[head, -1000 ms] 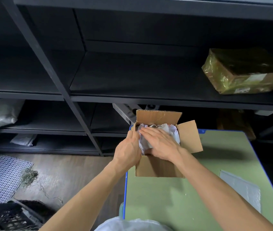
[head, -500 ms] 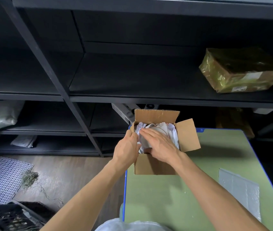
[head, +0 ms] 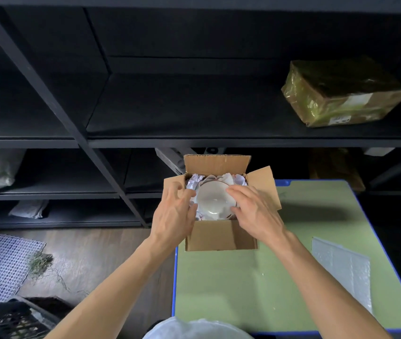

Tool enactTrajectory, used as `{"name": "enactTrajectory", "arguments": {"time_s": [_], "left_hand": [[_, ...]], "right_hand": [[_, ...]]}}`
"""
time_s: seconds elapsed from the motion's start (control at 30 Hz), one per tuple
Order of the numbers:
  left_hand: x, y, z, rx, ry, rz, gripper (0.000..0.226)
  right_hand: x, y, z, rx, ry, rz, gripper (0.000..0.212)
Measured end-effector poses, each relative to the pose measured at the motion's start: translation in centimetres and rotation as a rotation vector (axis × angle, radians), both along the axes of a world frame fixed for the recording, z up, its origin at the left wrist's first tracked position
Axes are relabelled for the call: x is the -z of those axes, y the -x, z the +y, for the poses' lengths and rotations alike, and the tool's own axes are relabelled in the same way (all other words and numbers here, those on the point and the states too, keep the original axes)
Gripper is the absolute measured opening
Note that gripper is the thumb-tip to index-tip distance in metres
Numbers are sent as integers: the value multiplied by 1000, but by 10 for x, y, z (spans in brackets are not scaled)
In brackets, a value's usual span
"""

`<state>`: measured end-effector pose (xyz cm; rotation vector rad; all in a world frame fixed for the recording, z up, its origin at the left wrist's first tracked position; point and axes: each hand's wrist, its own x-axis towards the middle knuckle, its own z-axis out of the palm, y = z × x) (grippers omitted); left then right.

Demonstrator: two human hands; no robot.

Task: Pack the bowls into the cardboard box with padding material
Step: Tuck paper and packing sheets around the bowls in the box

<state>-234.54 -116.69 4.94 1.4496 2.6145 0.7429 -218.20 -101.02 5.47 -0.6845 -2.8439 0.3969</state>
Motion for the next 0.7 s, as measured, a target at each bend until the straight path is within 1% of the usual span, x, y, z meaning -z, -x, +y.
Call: {"name": "enactTrajectory", "arguments": {"time_s": [0.13,0.2,0.3,0.47,0.57,0.67,0.7], "left_hand": [[-5,-17,11,36,-68,21,15],[-5,-29,18,85,-96,35,9],[-4,-48,28,124,-105,12,7],[-6,-73,38,153,-85,-45,17],[-9,-92,41,204,-83,-78,18],[-12,-114,47,263,-89,-97,16],[-13,-121,49,280,-90,-103,16]], "right_hand": [[-4,-17,6,50,-38,68,38],[-5,-26,8,62,-24,105,33],[-7,-37,11,71,-14,124,30],[-12,-51,14,74,15,147,22],[-15,-64,12,103,39,179,21],[-17,-87,13,127,46,183,9],[-18,-97,14,142,52,177,10]]}}
